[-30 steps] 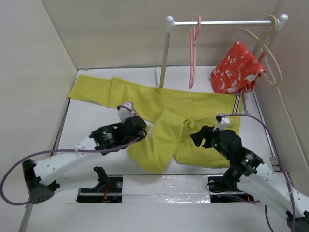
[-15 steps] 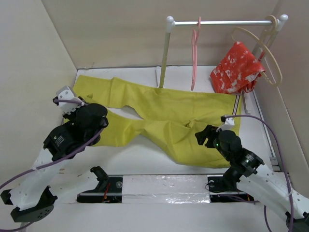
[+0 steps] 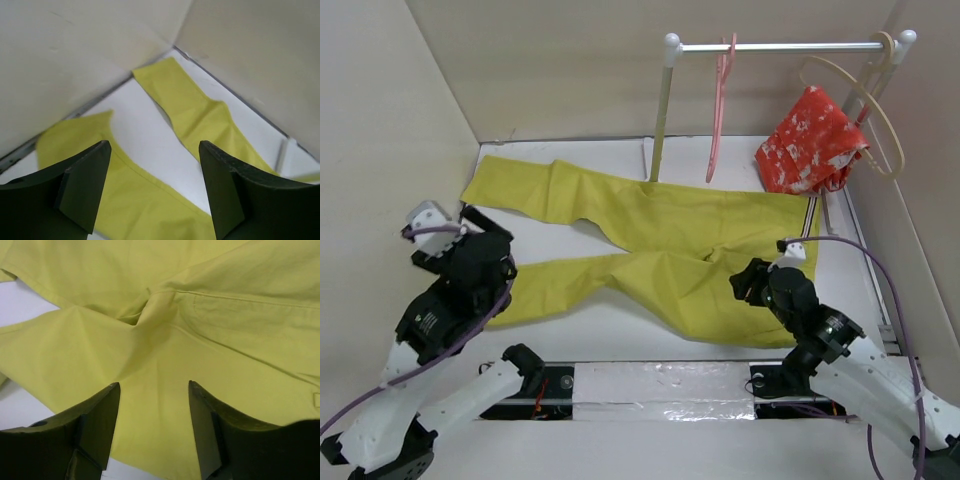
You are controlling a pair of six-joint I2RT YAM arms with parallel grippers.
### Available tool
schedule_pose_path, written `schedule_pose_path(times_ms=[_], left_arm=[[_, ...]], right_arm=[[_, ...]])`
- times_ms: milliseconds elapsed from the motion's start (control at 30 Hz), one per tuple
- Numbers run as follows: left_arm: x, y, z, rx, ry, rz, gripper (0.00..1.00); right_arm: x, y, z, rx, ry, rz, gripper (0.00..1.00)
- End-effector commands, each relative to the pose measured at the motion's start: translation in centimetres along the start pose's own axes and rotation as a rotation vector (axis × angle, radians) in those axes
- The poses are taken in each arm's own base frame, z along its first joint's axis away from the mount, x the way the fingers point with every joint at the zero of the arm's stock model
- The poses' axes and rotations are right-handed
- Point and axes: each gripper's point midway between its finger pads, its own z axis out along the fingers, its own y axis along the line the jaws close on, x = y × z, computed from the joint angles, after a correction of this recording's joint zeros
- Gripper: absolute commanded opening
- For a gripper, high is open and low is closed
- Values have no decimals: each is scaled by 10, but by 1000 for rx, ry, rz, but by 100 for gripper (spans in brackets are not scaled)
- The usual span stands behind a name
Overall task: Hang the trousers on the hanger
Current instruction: Flatten out the trousers at the center of the board.
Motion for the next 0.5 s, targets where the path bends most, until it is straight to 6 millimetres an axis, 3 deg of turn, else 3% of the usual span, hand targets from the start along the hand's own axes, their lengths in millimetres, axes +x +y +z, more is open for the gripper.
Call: schedule_pose_path(times_ms=[0,33,67,100,133,167,200,233,300,400,433,467], left_arm=[[49,-86,0,239,169,70,68],[85,-107,3,273,245,140,67],[107,-137,-7,384,328,110,64],[129,-155,-15,444,378,126,62],[167,-168,-21,467,435,189,61],[182,-182,-34,512,459,196,60],[198,-205,-64,612,474,209,57],[218,-217,-78,624,490,246,56],[235,-232,-110,684,500,301,55],[261,-248,-138,745,544,328,54],[278,-243,-142,772,574,359,55],[291,-243,-157,847,646,371,57]], right_arm=[[-30,2,1,28,-85,12,54],[-28,1,5,41,-72,0,32],[-31,-3,7,58,-72,9,17],[-32,-6,8,74,-65,10,0],[-29,-11,12,96,-47,2,0],[-30,-15,13,106,-44,1,0],[-34,-26,15,146,-54,13,0],[-37,-31,16,166,-59,26,0],[-46,-50,20,216,-67,67,1],[-57,-69,29,255,-58,87,5],[-68,-92,29,319,-76,119,16],[-74,-99,29,332,-77,138,27]])
